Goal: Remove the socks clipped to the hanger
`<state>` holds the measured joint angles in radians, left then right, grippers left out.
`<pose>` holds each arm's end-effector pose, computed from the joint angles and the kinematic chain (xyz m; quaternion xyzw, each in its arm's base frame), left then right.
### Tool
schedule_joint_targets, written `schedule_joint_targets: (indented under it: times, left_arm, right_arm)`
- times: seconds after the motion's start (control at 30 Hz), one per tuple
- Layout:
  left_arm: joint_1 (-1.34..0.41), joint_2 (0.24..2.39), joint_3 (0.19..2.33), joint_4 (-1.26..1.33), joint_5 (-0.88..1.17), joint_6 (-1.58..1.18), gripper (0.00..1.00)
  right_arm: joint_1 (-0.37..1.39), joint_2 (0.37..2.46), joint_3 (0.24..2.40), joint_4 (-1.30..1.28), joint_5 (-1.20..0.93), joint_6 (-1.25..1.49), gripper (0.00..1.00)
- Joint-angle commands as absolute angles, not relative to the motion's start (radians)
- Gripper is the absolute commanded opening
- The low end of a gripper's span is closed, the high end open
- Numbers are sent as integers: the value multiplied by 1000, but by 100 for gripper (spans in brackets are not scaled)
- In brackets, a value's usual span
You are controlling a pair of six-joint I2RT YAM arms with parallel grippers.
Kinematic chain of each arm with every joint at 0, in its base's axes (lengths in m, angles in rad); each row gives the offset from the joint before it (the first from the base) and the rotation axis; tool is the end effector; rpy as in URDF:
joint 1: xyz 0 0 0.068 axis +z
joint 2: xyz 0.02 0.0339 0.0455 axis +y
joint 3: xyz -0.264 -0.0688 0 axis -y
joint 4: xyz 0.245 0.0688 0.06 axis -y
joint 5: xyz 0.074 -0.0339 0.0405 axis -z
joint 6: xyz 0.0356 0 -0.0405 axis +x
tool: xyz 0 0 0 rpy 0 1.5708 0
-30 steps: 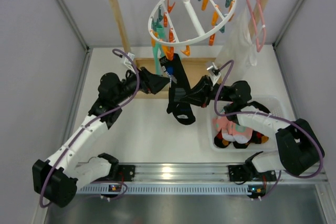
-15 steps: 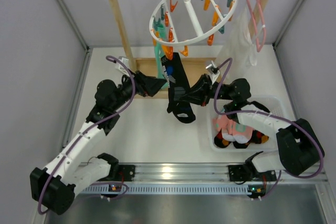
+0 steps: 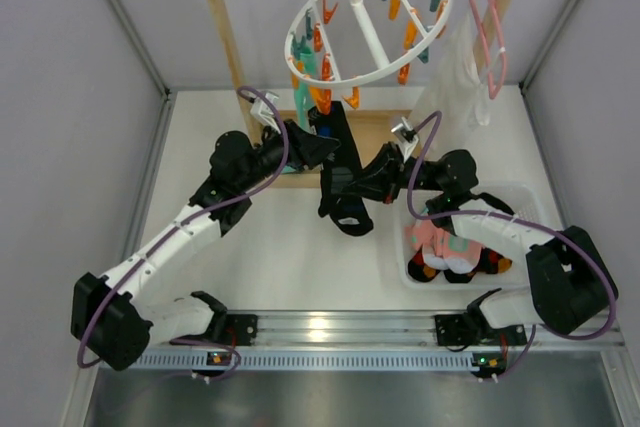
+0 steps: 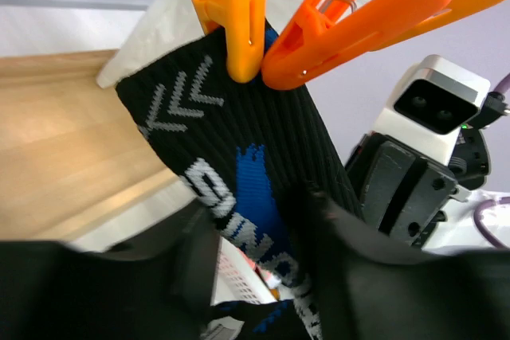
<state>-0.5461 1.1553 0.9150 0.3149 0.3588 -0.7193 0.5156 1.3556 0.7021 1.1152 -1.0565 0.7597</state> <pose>0.2266 -0.1523 0.3630 0.0724 0.6781 -0.5244 0.5098 0.2253 0.1633 0.3109 -0.3699 0.5036 0.6504 0.4320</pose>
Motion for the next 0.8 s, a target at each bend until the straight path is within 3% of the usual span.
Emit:
schedule_joint_targets:
  times: [0.0,0.03,0.13,0.17,0.23,0.27,0.3,0.53,0.77]
  left_arm:
    - [-546,1149,953,394,316,-689,45]
    - [-548,1143,943,394,293,-684,28]
    - [-546,1123,930,394,256,-655,5]
    - [-548,1120,922,394,238,-641,0]
    - [-548,1114,916,394,227,-631,0]
    - [-549,1111,908,394,207,-624,0]
    - [-561,1103,904,393,186,-599,0]
    - [-721,1078,879,390,-84,-434,0]
    - [-926,1097,914,341,-399,-273,0]
  right_arm:
    - [506,1338,710,1169,-1085,733,1]
    - [505,1335,707,1163,-1081,727,11]
    - [506,1318,698,1108,-1052,692,38]
    - [505,1309,693,1089,-1036,681,53]
    - [503,1257,683,959,-1002,612,87]
    - [503,1234,684,884,-952,570,95]
    - [505,1179,698,695,-916,473,99]
    - [505,916,744,99,-429,284,99]
    - [505,740,796,-162,-220,241,99]
